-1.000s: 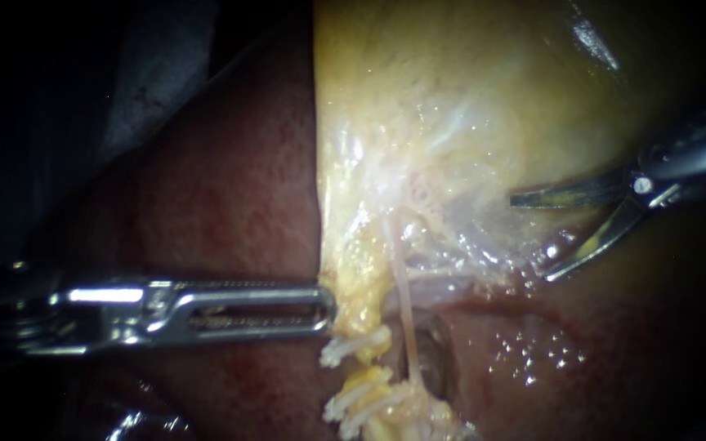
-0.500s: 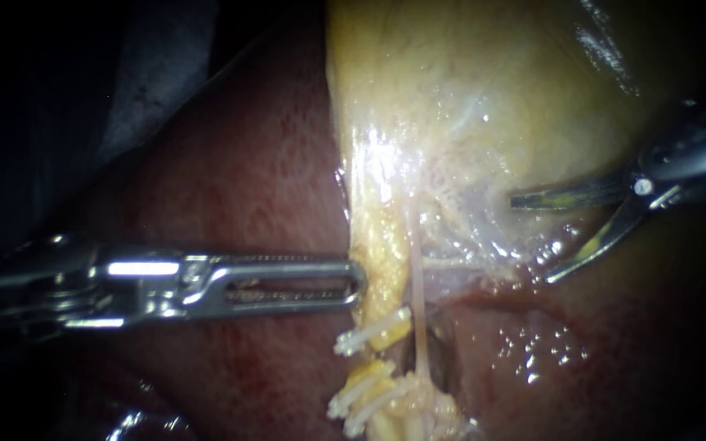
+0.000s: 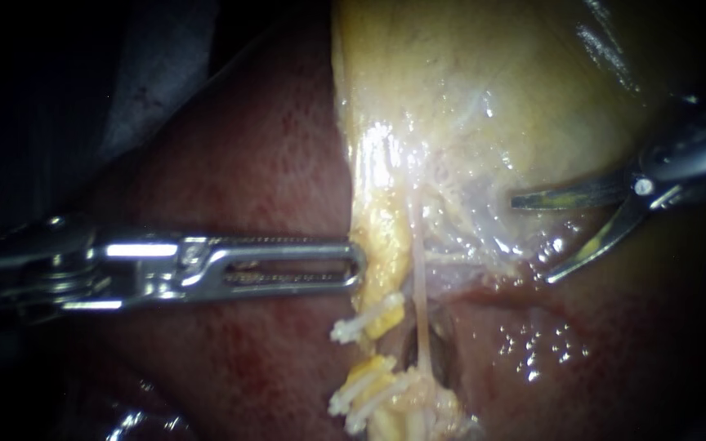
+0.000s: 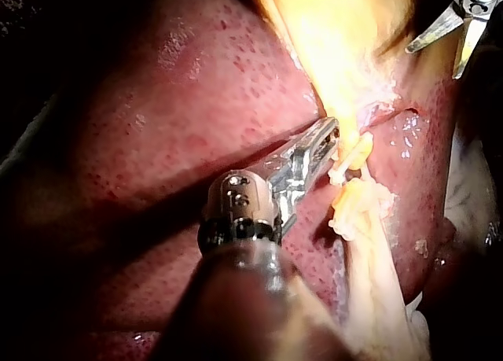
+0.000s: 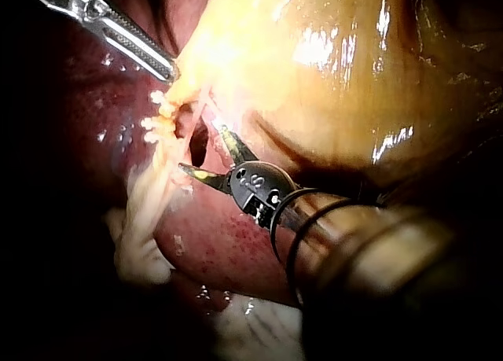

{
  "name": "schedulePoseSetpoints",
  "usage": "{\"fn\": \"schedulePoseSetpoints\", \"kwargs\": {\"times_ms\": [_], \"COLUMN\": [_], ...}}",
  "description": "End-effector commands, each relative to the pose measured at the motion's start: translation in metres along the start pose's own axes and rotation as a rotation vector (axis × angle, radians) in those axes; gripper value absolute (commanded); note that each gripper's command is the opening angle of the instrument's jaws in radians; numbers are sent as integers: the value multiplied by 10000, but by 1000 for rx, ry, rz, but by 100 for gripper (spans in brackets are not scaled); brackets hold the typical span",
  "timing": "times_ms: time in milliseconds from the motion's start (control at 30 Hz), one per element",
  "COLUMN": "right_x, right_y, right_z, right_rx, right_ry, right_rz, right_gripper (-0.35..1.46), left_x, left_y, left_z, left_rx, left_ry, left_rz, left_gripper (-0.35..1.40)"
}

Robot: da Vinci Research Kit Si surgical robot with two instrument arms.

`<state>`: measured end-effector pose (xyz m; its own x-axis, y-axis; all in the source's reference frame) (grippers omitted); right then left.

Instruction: Go back from the cut left tube

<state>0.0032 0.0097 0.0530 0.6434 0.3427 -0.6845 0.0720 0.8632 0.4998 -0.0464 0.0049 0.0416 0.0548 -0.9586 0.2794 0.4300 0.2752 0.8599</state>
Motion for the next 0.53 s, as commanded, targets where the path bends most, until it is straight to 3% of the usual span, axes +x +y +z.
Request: {"fn": "schedulePoseSetpoints", "kwargs": {"times_ms": [33,533], "right_x": [0,0], "right_y": [0,0], "right_z": [0,1], "right_rx": [0,2], "right_ry": [0,0], "right_rz": [0,0], "right_gripper": [89,89], "left_x": [0,1], "left_y": [0,-1], "left_z": [1,1], "left_rx": [-1,-2], "left_ry": [1,0], "left_rz": [0,0], "left_gripper": [-35,-35]}}
